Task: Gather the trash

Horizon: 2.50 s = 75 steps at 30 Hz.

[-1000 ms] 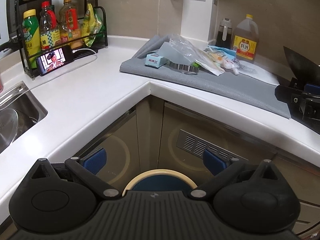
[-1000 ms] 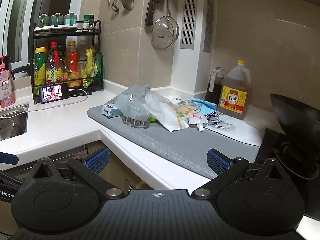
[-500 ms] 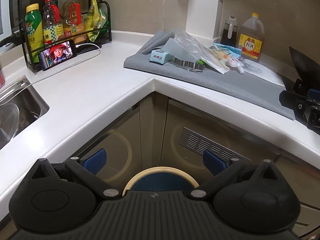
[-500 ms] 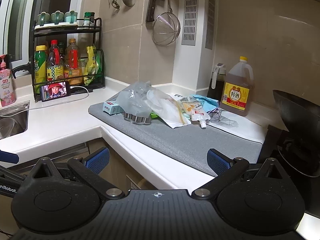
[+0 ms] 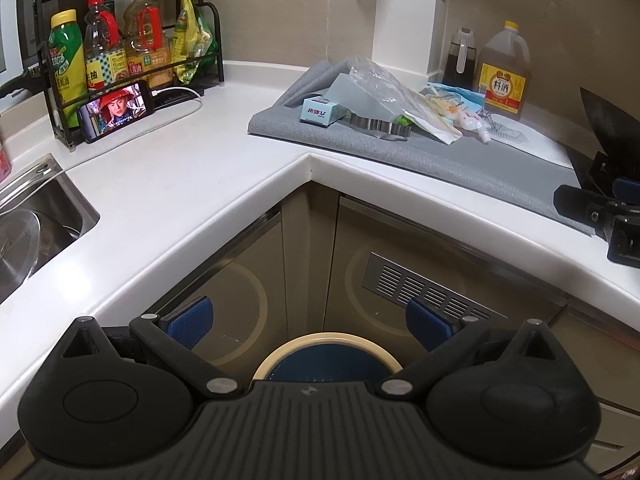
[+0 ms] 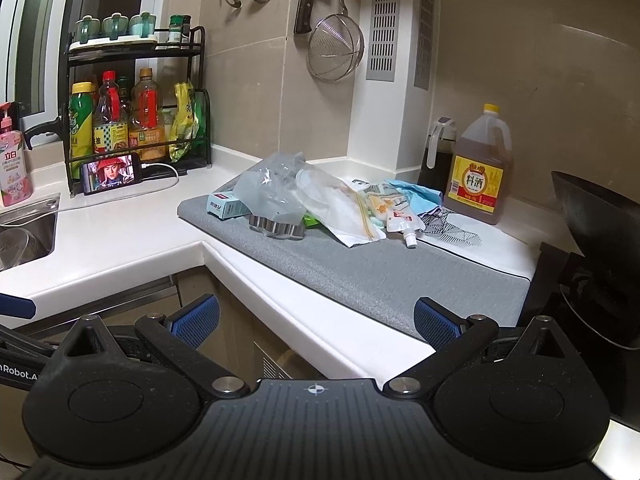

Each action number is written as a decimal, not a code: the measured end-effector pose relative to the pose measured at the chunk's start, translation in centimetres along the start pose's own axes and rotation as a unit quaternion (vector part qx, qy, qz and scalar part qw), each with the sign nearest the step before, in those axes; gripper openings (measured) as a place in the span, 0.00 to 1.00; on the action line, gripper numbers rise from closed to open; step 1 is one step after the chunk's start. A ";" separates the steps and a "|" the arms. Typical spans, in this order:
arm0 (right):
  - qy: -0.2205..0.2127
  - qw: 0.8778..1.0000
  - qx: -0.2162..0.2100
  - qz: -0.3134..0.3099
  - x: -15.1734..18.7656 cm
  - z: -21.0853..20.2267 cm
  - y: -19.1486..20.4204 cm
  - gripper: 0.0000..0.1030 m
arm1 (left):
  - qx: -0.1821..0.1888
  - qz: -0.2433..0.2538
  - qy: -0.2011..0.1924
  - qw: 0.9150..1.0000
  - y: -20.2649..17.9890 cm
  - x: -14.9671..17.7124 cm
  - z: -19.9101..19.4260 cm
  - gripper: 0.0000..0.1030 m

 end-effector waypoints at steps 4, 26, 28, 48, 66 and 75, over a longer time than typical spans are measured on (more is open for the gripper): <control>0.001 1.000 -0.001 0.004 0.0 0.3 -0.2 1.00 | -0.002 -0.001 0.001 1.000 0.1 -0.1 0.2 1.00; 0.023 0.999 -0.006 0.026 0.2 3.0 -1.4 1.00 | -0.040 -0.013 0.025 0.999 1.1 -0.7 2.0 1.00; 0.026 0.999 -0.008 0.029 0.2 3.4 -1.5 1.00 | -0.044 -0.013 0.027 0.999 1.1 -0.8 2.2 1.00; 0.028 0.998 -0.011 0.056 -1.3 7.2 -4.3 1.00 | -0.072 0.015 0.051 0.996 -0.7 -2.6 4.3 1.00; 0.028 0.997 -0.006 0.075 -7.9 14.9 -7.2 1.00 | -0.099 0.007 0.078 0.992 -0.1 -5.9 5.9 1.00; -0.012 0.996 -0.023 0.086 -10.0 17.3 -8.9 1.00 | -0.118 0.013 0.080 0.990 -0.4 -7.4 6.2 1.00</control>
Point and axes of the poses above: each gripper's, at about its wrist camera, not at the fingertips, and z roughly the way its jaws point, y to its left, x to its underside, the point moved 3 cm from there along z, roughly the way its jaws point, and after that the axes turned 13 degrees about y, right-handed, at the moved point
